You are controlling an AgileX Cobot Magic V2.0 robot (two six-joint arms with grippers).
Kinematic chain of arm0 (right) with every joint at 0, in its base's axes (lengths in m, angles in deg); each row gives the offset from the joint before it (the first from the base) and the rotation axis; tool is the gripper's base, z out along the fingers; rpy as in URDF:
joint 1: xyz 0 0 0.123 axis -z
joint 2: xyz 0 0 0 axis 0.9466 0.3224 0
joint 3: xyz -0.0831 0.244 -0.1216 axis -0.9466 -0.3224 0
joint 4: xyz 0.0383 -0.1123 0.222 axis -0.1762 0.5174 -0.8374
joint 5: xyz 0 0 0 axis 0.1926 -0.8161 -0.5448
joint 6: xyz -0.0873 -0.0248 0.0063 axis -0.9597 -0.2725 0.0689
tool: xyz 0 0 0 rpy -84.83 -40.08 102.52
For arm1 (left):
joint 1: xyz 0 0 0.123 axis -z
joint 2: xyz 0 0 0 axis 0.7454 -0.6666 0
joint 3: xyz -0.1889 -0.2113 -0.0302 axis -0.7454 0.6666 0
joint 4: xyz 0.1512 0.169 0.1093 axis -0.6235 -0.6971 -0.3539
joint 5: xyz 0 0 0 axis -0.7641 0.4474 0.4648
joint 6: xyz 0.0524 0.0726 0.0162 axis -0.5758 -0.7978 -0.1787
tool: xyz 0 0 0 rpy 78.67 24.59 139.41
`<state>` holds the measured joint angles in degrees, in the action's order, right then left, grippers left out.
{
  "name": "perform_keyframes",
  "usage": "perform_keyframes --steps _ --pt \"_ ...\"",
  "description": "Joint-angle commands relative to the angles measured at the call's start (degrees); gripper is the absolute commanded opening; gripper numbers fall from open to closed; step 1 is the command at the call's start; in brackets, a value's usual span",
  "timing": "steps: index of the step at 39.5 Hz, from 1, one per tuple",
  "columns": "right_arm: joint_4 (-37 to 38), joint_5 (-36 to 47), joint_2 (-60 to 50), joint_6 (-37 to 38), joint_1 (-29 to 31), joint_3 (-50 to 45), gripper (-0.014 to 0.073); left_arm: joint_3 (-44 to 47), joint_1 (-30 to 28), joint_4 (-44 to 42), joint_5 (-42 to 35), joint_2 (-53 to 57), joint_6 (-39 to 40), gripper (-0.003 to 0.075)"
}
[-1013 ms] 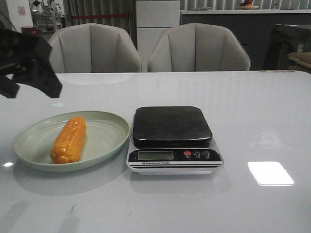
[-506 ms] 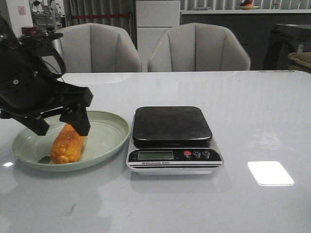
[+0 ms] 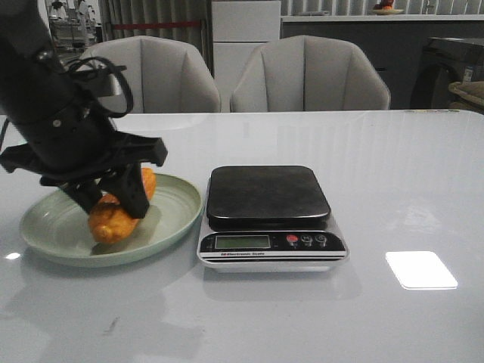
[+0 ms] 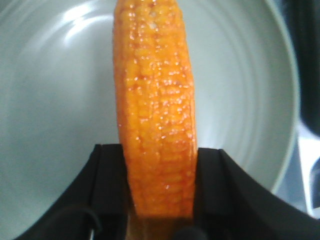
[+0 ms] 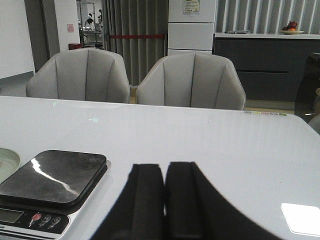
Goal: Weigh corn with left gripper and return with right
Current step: 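Lift the corn with the left gripper and lower it onto the scale, then open the left gripper and raise it away from the scale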
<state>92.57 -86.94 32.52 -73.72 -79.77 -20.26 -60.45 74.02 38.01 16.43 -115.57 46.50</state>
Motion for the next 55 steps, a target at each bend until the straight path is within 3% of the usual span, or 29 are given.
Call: perform_keyframes --steps 1,24,30,35,38,50,55 --pt "0.07 4.26 -1.08 -0.24 0.04 -0.63 0.0159 -4.91 1.64 1.64 -1.35 2.25 -0.23 0.0126" --pt "0.07 4.26 -1.08 -0.24 0.04 -0.63 0.0159 -20.74 10.92 9.16 -1.70 -7.74 -0.10 0.0134" --pt "0.07 4.26 -1.08 -0.24 0.04 -0.63 0.0159 -23.38 12.23 9.16 -1.79 -10.42 -0.10 0.0235" --pt "0.07 4.26 -1.08 -0.24 0.04 -0.63 0.0159 -24.06 12.35 9.24 -1.42 -11.28 -0.04 0.0445" --pt "0.07 4.26 -1.08 -0.24 0.04 -0.63 0.0159 -24.21 12.23 9.24 -1.70 -11.14 -0.04 0.0520" --pt "0.07 4.26 -1.08 -0.24 0.04 -0.63 0.0159 -24.74 11.57 4.34 5.03 -6.32 -0.04 0.0498" --pt "0.07 4.26 -1.08 -0.24 0.04 -0.63 0.0159 -21.59 11.57 2.18 4.19 -1.66 -0.04 0.0498"
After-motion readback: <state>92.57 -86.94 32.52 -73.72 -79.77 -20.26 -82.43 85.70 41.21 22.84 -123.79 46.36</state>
